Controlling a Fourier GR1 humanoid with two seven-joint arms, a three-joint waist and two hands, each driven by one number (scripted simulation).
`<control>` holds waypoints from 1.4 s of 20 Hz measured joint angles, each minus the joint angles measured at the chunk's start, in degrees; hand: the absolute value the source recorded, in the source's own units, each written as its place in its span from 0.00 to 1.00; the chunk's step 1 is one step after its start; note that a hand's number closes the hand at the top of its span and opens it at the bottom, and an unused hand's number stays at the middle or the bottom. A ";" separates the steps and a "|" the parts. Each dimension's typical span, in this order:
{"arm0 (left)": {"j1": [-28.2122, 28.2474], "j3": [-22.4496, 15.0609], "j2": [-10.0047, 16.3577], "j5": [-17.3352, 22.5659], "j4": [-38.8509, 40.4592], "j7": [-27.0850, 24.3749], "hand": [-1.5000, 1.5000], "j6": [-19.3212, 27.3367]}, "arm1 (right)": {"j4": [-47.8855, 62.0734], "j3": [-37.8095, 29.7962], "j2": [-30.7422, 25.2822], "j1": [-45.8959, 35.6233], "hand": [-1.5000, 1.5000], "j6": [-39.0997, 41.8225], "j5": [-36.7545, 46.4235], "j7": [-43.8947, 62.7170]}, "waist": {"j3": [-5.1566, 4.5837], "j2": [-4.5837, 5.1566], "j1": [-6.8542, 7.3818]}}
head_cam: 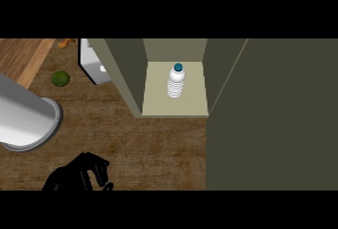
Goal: Pick up the bottled water, place it into the cabinet and close the cabinet
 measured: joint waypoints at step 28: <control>18.36 19.24 16.87 13.41 -9.41 -3.16 0.00 -13.27 | -0.07 23.53 -4.13 -20.61 1.00 -3.27 4.53 11.77 | -1.08 -1.51 3.00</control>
